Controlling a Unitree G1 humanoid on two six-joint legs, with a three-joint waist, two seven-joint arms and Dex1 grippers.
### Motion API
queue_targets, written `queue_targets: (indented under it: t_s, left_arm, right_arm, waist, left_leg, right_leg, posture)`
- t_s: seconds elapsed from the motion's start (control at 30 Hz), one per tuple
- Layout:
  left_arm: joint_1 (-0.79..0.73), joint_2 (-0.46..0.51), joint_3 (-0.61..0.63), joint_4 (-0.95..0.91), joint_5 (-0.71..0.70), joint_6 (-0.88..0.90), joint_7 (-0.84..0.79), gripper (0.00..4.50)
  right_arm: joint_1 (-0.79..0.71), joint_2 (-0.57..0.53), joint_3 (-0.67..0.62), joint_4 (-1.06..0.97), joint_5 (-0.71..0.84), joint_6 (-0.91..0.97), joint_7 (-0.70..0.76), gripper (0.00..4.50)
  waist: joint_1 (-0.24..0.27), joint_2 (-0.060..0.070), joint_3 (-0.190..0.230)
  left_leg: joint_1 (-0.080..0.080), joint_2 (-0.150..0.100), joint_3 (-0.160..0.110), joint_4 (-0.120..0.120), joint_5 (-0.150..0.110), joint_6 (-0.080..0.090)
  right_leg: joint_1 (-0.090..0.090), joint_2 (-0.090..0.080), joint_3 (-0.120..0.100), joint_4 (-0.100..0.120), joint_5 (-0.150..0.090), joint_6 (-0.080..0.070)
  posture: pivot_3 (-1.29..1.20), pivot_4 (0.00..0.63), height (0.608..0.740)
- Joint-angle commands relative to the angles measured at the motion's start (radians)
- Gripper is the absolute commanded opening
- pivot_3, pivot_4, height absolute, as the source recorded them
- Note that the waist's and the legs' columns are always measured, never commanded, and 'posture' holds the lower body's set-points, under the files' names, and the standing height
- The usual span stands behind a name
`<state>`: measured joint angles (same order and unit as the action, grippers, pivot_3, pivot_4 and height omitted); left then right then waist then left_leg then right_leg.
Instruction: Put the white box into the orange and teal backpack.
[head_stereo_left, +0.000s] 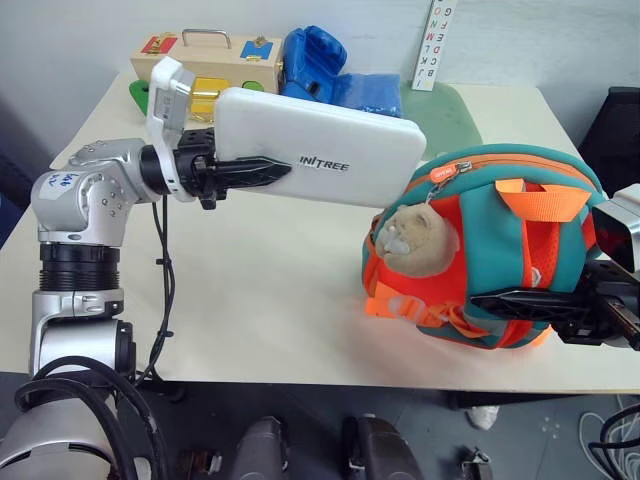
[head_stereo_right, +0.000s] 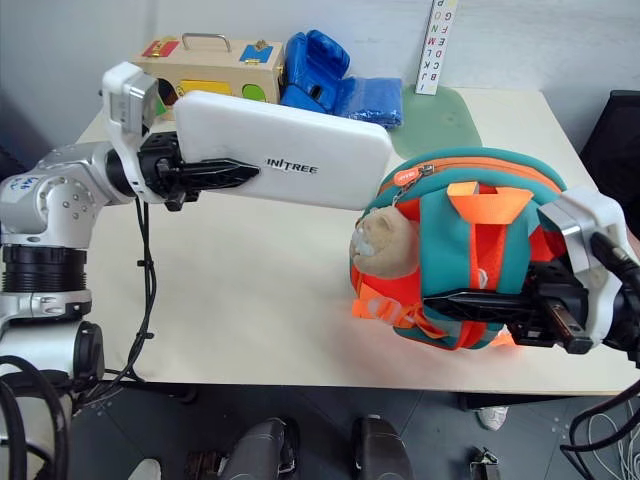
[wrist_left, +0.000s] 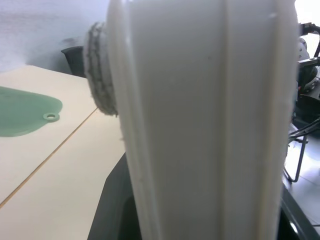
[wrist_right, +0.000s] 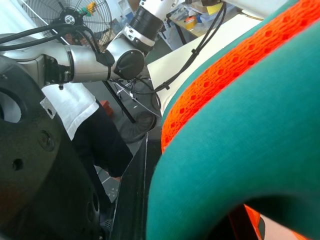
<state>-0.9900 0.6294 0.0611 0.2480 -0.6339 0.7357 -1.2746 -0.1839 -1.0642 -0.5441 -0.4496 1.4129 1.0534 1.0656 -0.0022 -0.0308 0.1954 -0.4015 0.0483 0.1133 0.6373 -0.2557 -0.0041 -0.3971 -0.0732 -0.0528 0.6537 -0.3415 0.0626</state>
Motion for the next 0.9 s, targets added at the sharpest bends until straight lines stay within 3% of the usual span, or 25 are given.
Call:
queue_targets:
  t_s: [0.03,0.37,0.57,0.7,0.8,0.9]
  left_arm:
    - [0.034,-0.050,-0.045,-0.085,0.019,-0.054,0.011,1.34]
    - [0.035,-0.169,-0.183,-0.063,0.151,-0.222,0.005,1.34]
    - [0.005,-0.428,-0.265,0.090,0.269,-0.350,0.159,1.34]
    - [-0.022,-0.525,-0.281,0.181,0.315,-0.378,0.209,1.34]
    - [-0.019,-0.533,-0.257,0.161,0.291,-0.336,0.199,2.27]
    - [0.023,-0.465,-0.254,0.054,0.274,-0.282,0.154,3.17]
  right_arm:
    - [-0.038,-0.012,0.000,-0.008,0.060,-0.006,-0.018,0.02]
    - [-0.111,-0.047,0.018,-0.008,0.160,0.002,-0.055,0.02]
    - [-0.175,0.024,0.121,-0.027,0.095,-0.048,-0.117,0.02]
    - [-0.188,0.065,0.158,-0.038,0.047,-0.078,-0.164,0.02]
    - [-0.156,0.078,0.160,-0.053,0.021,-0.086,-0.173,0.00]
    - [-0.107,0.080,0.148,-0.065,0.003,-0.092,-0.159,0.00]
  waist:
    - [0.001,0.000,0.000]
    - [0.000,0.000,0.000]
    - [0.007,0.000,0.000]
    - [0.002,0.000,0.000]
    - [-0.001,0.000,0.000]
    - [-0.003,0.000,0.000]
  left_leg:
    - [0.000,0.000,0.000,0.000,0.000,0.000]
    - [-0.002,0.000,-0.002,0.007,-0.002,0.003]
    - [-0.004,-0.001,-0.003,0.011,-0.007,0.012]
    - [-0.006,-0.002,-0.002,0.012,-0.008,0.014]
    - [-0.005,-0.001,-0.001,0.011,-0.008,0.014]
    - [-0.005,0.000,-0.002,0.010,-0.007,0.012]
  right_leg:
    - [0.000,0.000,0.000,0.000,0.000,0.000]
    - [0.000,0.000,-0.001,0.002,0.000,0.000]
    - [0.002,-0.002,-0.002,0.001,0.001,0.002]
    - [0.001,-0.003,-0.002,-0.001,0.003,0.005]
    - [0.001,-0.002,-0.002,-0.001,0.003,0.005]
    - [0.001,-0.001,-0.002,0.000,0.002,0.004]
  posture:
    - [0.00,0.150,0.740]
    - [0.00,0.150,0.740]
    - [0.00,0.150,0.740]
    - [0.00,0.150,0.740]
    - [0.00,0.150,0.740]
    - [0.00,0.150,0.740]
